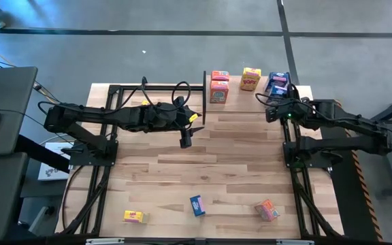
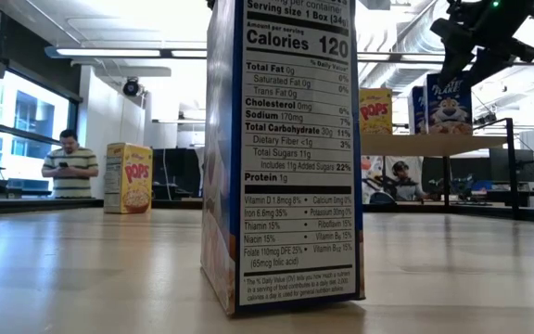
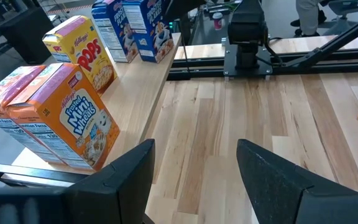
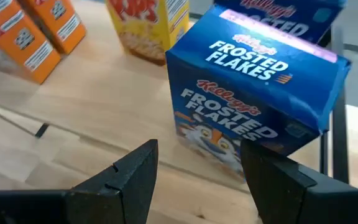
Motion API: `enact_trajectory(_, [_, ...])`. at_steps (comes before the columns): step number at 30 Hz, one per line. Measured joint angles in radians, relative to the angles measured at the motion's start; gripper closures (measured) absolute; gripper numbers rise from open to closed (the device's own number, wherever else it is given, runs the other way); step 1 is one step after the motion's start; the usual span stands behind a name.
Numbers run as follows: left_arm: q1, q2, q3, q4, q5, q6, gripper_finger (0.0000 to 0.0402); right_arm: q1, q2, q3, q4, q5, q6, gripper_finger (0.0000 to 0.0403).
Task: Stack cereal on shelf
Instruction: Put the top blue cereal box on the shelf aligned with the other blue cereal box
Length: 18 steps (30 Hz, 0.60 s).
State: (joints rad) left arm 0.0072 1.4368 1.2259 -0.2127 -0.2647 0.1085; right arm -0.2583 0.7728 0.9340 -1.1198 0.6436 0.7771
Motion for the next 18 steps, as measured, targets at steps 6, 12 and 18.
enact_trajectory(6, [0.0,0.0,0.0,0.0,0.0,0.0,0.0184,0.0,0.0,0.0,-0.012,-0.025,0.009,0.0182])
enact_trajectory(12, [0.0,0.0,0.0,0.0,0.0,0.0,0.0184,0.0,0.005,0.0,-0.026,-0.031,0.032,0.0182])
enact_trajectory(18, [0.0,0.0,0.0,0.0,0.0,0.008,0.0184,0.0,0.044,0.0,-0.066,-0.029,0.069,0.0182])
